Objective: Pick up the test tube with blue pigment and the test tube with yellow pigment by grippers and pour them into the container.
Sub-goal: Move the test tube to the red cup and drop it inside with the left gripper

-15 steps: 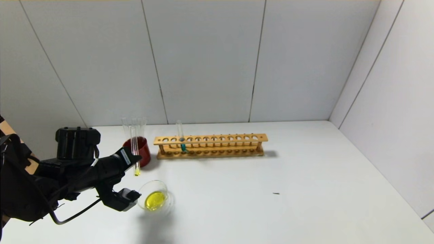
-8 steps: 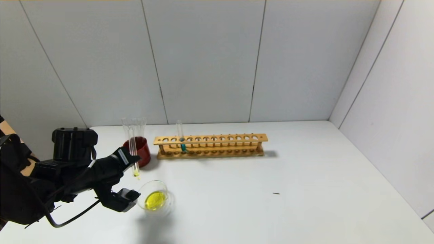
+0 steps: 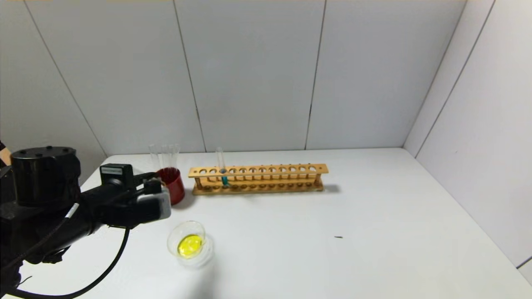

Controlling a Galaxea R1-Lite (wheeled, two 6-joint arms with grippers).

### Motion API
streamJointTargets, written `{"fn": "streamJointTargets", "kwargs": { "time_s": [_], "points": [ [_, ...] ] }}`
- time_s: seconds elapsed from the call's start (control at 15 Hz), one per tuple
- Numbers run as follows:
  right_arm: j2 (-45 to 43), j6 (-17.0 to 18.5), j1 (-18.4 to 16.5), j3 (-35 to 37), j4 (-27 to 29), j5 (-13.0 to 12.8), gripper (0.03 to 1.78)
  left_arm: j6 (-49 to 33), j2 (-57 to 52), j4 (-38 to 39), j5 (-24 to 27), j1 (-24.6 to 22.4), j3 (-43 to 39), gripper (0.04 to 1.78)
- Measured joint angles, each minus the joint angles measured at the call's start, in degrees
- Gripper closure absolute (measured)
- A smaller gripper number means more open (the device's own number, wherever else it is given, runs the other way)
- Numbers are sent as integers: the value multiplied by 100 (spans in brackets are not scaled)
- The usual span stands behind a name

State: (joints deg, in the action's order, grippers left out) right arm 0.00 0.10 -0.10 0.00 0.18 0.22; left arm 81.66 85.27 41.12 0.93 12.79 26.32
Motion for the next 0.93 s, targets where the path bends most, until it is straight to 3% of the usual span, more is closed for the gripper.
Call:
{"fn": "streamJointTargets", "kwargs": {
  "time_s": [0.2, 0.47, 0.73, 0.93],
  "points": [
    [0, 0, 0, 0, 0, 2, 6, -2601, -440, 22, -635, 188, 226, 151],
    [0, 0, 0, 0, 0, 2, 6, -5477, -672, -52, -869, 162, 573, 151],
    [0, 0, 0, 0, 0, 2, 6, -6861, -691, 113, -324, -276, 669, 151],
    [0, 0, 0, 0, 0, 2, 6, -7051, -532, 234, -271, -562, 684, 151]
  ]
}}
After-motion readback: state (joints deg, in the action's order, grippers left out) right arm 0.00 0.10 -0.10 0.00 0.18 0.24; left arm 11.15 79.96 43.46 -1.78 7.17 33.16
